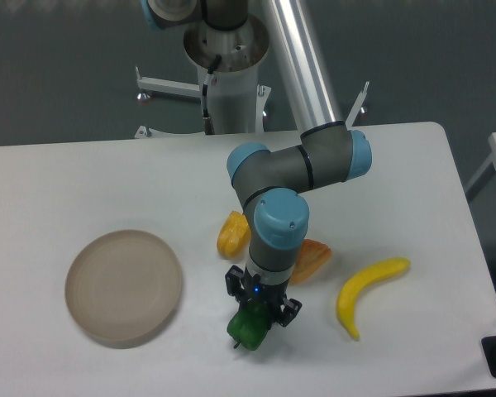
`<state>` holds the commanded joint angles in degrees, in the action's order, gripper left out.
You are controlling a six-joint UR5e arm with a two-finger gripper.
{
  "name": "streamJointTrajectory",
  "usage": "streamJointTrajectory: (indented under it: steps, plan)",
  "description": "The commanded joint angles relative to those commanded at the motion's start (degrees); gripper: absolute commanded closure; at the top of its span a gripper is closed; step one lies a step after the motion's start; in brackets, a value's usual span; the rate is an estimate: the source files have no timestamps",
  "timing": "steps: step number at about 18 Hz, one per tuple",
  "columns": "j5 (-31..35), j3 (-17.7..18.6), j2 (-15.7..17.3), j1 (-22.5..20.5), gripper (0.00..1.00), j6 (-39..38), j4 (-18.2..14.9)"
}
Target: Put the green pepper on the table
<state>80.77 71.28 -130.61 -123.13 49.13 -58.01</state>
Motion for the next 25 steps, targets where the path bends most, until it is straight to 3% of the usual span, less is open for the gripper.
streamJointTrajectory:
  steps: [9, 12, 14, 16, 25]
  plan:
    - [0.18, -0.26, -0.44, 0.0, 0.58, -0.09, -0.09]
    - [0.18, -0.26, -0.53, 0.0, 0.38, -0.09, 0.0]
    - [0.26, -0.44, -0.53, 0.0, 0.12, -0.17, 0.0]
    - [0.35, -0.62, -0.44, 0.0, 0.03, -0.17, -0.09]
    - [0.79, -2.72, 0.53, -3.33, 0.0, 3.15, -1.23]
